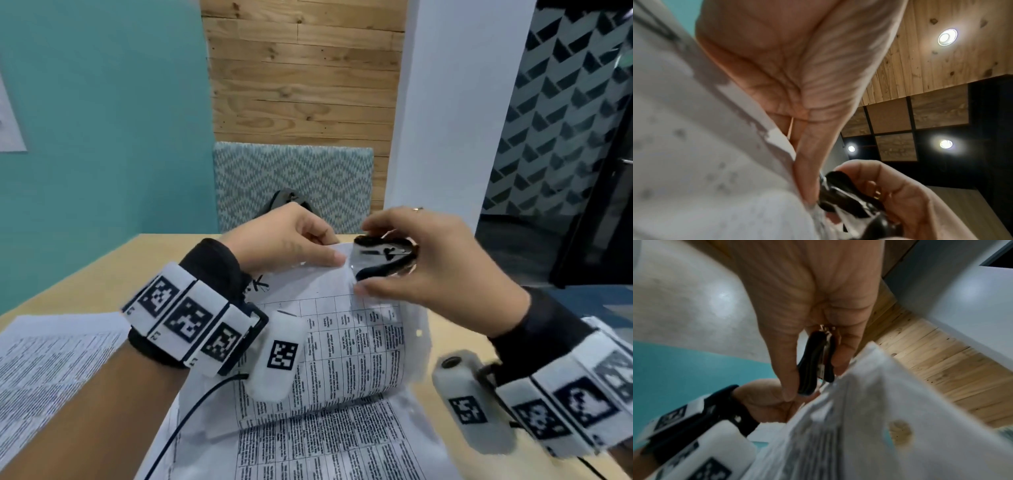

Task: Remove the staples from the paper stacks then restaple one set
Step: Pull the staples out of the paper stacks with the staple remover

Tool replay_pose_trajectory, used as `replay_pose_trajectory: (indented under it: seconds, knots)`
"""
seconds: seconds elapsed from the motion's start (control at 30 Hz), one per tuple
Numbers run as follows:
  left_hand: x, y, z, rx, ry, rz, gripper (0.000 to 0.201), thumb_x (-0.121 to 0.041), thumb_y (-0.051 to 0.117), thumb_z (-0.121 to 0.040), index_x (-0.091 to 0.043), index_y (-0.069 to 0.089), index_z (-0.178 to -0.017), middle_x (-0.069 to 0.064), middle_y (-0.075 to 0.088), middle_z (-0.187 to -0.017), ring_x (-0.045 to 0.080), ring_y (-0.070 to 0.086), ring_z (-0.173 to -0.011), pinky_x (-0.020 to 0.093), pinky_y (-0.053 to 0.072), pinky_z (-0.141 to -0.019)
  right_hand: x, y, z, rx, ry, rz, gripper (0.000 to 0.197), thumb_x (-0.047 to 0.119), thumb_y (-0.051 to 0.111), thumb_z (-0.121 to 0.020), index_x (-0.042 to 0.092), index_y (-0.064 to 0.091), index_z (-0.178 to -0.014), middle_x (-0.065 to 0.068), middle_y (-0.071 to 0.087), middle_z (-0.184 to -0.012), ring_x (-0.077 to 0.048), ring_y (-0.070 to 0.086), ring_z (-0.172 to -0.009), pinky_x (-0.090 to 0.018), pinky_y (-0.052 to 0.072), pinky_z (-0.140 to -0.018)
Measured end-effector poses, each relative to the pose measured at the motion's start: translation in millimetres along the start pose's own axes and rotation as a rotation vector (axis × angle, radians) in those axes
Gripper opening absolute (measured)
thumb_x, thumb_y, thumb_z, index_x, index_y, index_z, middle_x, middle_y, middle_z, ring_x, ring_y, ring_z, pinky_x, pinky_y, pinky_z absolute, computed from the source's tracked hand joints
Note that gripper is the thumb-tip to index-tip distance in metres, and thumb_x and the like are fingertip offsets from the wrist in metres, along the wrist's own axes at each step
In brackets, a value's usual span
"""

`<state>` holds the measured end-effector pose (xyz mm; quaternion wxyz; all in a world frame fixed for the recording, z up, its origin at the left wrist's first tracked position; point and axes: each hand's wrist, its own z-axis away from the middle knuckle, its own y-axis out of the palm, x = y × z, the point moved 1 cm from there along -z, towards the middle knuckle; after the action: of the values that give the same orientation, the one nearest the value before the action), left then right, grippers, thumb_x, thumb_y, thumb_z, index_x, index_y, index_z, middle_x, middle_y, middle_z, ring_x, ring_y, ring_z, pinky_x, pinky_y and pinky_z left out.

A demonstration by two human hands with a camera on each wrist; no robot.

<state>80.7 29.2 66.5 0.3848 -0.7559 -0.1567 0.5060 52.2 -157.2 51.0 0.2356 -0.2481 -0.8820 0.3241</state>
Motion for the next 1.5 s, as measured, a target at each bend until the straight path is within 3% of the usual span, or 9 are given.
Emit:
replay_pose_trajectory:
  seconds: [0.13, 0.23, 0.3, 0.4, 0.5, 0.7, 0.87, 1.0, 1.5]
  knots:
    - [4.2, -1.2, 3.3, 0.020, 0.018, 0.079, 0.024, -0.034, 0.063, -0.083, -0.011, 0.070, -0.086, -0.011, 0.040, -0.049, 0.007, 0.026, -0.041, 0.017, 0.020, -0.040, -0.7, 13.5, -2.0, -0.041, -0.028, 0.055, 0.044, 0.031, 0.075, -0.057, 0.013, 0.065, -0.096, 0.006, 0.059, -0.088, 0.003, 0.051, -0.077, -0.011, 0.041, -0.073]
    - [7.4, -2.0, 3.8, 0.079, 0.022, 0.123, 0.027, -0.035, 0.060, -0.085, -0.010, 0.069, -0.091, 0.002, 0.044, -0.062, 0.014, 0.028, -0.049, 0.025, 0.019, -0.046, 5.3, 14.3, 1.8, -0.104, -0.040, 0.156, 0.044, 0.033, 0.073, -0.057, 0.015, 0.065, -0.096, 0.003, 0.058, -0.089, -0.014, 0.057, -0.077, -0.036, 0.050, -0.066]
    - [8.4, -0.8, 3.8, 0.111, 0.022, 0.189, 0.026, -0.030, 0.058, -0.087, -0.006, 0.068, -0.088, 0.009, 0.046, -0.072, 0.021, 0.033, -0.058, 0.027, 0.025, -0.053, 6.8, 13.6, 3.3, -0.122, -0.054, 0.227, 0.043, 0.034, 0.072, -0.058, 0.015, 0.065, -0.096, 0.002, 0.059, -0.090, -0.021, 0.059, -0.074, -0.041, 0.051, -0.060]
    - [10.0, 1.1, 2.6, 0.122, 0.029, 0.230, 0.023, -0.030, 0.061, -0.087, -0.010, 0.068, -0.076, 0.006, 0.049, -0.071, 0.014, 0.042, -0.063, 0.021, 0.034, -0.066, 4.4, 12.9, 3.7, -0.109, -0.073, 0.196, 0.043, 0.032, 0.073, -0.058, 0.012, 0.065, -0.096, -0.002, 0.058, -0.092, -0.024, 0.060, -0.075, -0.043, 0.052, -0.062]
    - [11.7, 2.0, 2.4, 0.130, 0.021, 0.245, 0.034, -0.036, 0.062, -0.079, -0.005, 0.070, -0.088, 0.012, 0.055, -0.084, 0.021, 0.044, -0.080, 0.036, 0.034, -0.080, 3.2, 12.9, 4.0, -0.087, -0.093, 0.157, 0.043, 0.030, 0.076, -0.058, 0.012, 0.066, -0.095, -0.003, 0.057, -0.091, -0.023, 0.058, -0.075, -0.041, 0.051, -0.063]
    - [9.1, 3.7, 4.3, 0.137, 0.027, 0.302, 0.028, -0.029, 0.063, -0.078, -0.004, 0.069, -0.088, 0.014, 0.058, -0.089, 0.023, 0.047, -0.086, 0.038, 0.036, -0.088, 5.8, 10.1, 5.1, -0.065, -0.141, 0.145, 0.042, 0.029, 0.078, -0.058, 0.011, 0.068, -0.094, -0.002, 0.058, -0.090, -0.022, 0.060, -0.074, -0.043, 0.053, -0.062]
    - [7.8, 2.9, 6.4, 0.137, 0.035, 0.293, 0.036, -0.029, 0.065, -0.077, 0.002, 0.068, -0.096, 0.017, 0.060, -0.094, 0.023, 0.050, -0.089, 0.050, 0.035, -0.103, 8.3, 8.3, 4.4, -0.054, -0.184, 0.183, 0.042, 0.031, 0.078, -0.057, 0.010, 0.069, -0.092, -0.003, 0.060, -0.091, -0.025, 0.062, -0.073, -0.043, 0.053, -0.060]
    - [7.6, 3.1, 6.3, 0.145, 0.040, 0.290, 0.039, -0.029, 0.061, -0.076, 0.003, 0.067, -0.096, 0.015, 0.060, -0.090, 0.022, 0.049, -0.086, 0.038, 0.038, -0.092, 9.6, 7.8, 4.0, -0.061, -0.208, 0.199, 0.041, 0.031, 0.078, -0.055, 0.009, 0.069, -0.088, -0.004, 0.061, -0.089, -0.029, 0.062, -0.070, -0.043, 0.053, -0.058]
    - [4.5, 3.8, 7.3, 0.149, 0.022, 0.336, 0.021, -0.021, 0.059, -0.081, -0.003, 0.068, -0.087, 0.012, 0.060, -0.089, 0.017, 0.052, -0.085, 0.026, 0.040, -0.087, 10.5, 4.7, 5.2, -0.085, -0.184, 0.196, 0.041, 0.036, 0.077, -0.057, 0.009, 0.069, -0.087, -0.003, 0.061, -0.086, -0.028, 0.061, -0.068, -0.043, 0.052, -0.057]
